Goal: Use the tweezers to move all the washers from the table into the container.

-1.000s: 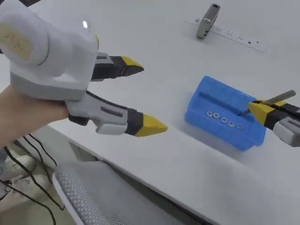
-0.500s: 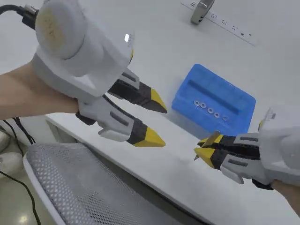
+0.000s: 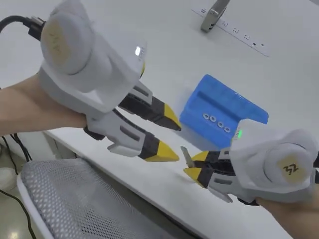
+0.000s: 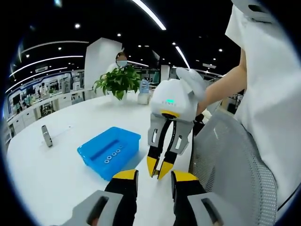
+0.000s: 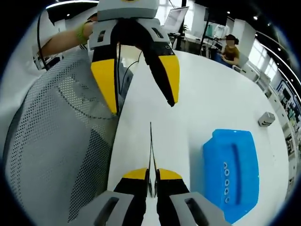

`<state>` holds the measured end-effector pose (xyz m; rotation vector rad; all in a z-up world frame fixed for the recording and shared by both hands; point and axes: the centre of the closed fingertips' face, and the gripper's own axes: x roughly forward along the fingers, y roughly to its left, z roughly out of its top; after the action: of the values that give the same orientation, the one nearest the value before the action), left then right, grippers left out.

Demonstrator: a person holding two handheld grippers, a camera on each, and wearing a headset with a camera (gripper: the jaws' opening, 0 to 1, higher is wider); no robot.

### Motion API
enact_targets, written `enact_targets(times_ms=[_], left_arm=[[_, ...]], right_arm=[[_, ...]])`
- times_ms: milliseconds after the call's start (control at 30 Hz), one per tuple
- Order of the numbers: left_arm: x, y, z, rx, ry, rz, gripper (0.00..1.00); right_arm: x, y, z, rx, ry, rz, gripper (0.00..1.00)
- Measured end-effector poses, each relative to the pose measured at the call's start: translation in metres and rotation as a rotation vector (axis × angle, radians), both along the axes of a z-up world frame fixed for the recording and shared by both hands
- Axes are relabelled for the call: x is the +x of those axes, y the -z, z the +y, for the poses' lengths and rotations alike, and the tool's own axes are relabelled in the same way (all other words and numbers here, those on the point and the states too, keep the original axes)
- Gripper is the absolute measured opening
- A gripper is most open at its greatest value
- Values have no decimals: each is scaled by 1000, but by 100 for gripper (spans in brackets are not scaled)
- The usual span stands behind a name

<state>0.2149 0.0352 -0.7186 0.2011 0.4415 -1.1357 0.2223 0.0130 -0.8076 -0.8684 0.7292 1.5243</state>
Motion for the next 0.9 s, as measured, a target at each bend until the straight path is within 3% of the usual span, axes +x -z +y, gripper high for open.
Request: enact_targets(times_ms=[200,333,500,733,833,900], left_arm=[[0,3,-4,10,23,-5,23],[0,10,-1,26,24,3,22],[1,26,4,86,30,12,22],[1,39,0,112,50,19,20],[5,46,3,138,46,23,13],[6,49,4,159,61,14,2]], right_arm=[[-2,13,-4,-13,23,24,2],[-3,11,-5,-1,30,23,2],[-3,11,-8,0,38,28,2],[-5,12,-10,-11,5,14,2],[-5,12,-11,-13,1,11,2],[-6,11,-11,-9,9,16,2]])
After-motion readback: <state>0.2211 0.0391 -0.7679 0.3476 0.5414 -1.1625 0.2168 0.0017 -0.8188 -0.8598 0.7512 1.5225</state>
